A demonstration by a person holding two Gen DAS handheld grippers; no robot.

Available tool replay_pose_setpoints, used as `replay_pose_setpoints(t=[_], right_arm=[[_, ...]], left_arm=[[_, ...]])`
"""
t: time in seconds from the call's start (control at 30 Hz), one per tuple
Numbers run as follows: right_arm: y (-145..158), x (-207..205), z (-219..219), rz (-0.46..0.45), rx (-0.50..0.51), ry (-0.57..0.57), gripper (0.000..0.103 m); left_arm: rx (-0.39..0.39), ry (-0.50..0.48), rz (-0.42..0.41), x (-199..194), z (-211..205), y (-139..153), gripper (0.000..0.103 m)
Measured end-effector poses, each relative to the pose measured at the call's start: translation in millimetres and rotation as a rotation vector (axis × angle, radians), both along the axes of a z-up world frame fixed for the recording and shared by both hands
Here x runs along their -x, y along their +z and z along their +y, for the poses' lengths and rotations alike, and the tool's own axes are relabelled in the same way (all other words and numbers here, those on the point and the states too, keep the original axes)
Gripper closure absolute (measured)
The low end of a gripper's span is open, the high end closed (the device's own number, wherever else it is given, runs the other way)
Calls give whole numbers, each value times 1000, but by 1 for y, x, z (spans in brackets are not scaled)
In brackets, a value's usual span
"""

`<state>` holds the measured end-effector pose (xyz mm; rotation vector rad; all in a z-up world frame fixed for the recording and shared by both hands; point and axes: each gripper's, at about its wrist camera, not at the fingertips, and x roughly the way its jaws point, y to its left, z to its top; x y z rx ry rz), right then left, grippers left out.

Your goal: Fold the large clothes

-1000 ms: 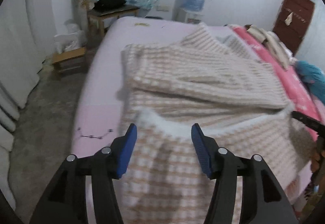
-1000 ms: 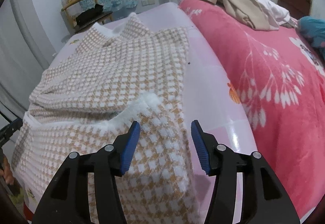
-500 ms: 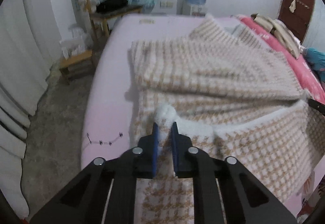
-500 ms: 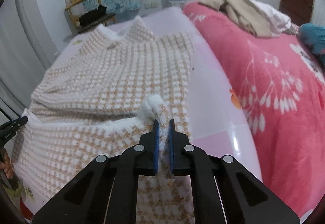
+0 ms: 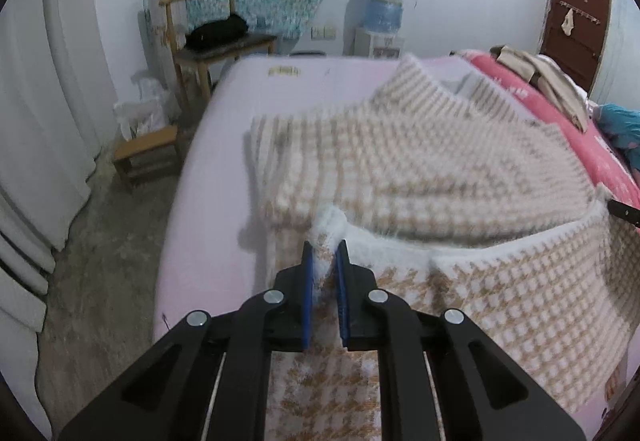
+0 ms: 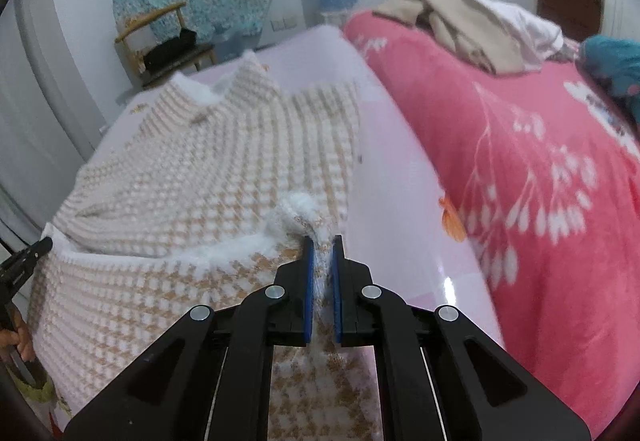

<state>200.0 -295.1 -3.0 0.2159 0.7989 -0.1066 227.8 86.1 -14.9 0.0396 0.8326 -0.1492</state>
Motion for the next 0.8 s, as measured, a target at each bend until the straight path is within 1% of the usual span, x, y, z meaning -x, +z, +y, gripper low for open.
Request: replay_pose_setpoints(t=[0.07,0.1,0.13,0.2,0.23,0.27,0.3,0.33,0.37,0.43,0.53,0.6,0.67,0.73,0.77,0.8], right_arm=[[-9,-2,-3,15,-28,4,94],[-11,-3,-7,15,-53,-1,89],[-11,-3,-9,13,-66,-7,87],[-8,1,-16,-1,-96,-16,74],[-2,7,-20,-18,-115,-23,69],[1,11,-22,-28,-117,-30,61],[10,21,-24,-54,-110,-46,56],[16,27,-25,-71,-107,-47,55],[23,33,-24,-87,-105,-41,55],[36,48,-13,-122,-106,19,55],[40,51,19,-121,-108,144,61],[32,44,51,-82,-106,249,66],[21,33,77,-40,-110,314,69],[10,20,94,0,-127,352,72],[3,12,99,25,-136,358,75],[-7,1,103,65,-144,354,81]], left_arm=[[20,8,11,1,3,-7,93],[35,11,10,1,5,-8,93],[40,13,8,1,5,-8,93],[40,15,7,1,4,-8,92],[39,14,6,1,4,-8,93],[40,14,5,1,4,-8,93],[42,15,7,1,5,-7,92],[45,15,7,1,5,-7,92],[48,16,7,1,5,-7,92],[51,16,6,1,5,-8,92],[56,18,2,1,6,-9,92],[64,23,-1,1,8,-9,92],[69,28,-2,2,9,-9,91],[75,31,-5,3,10,-8,90],[79,32,-6,4,11,-8,90],[85,33,-8,5,12,-6,88]])
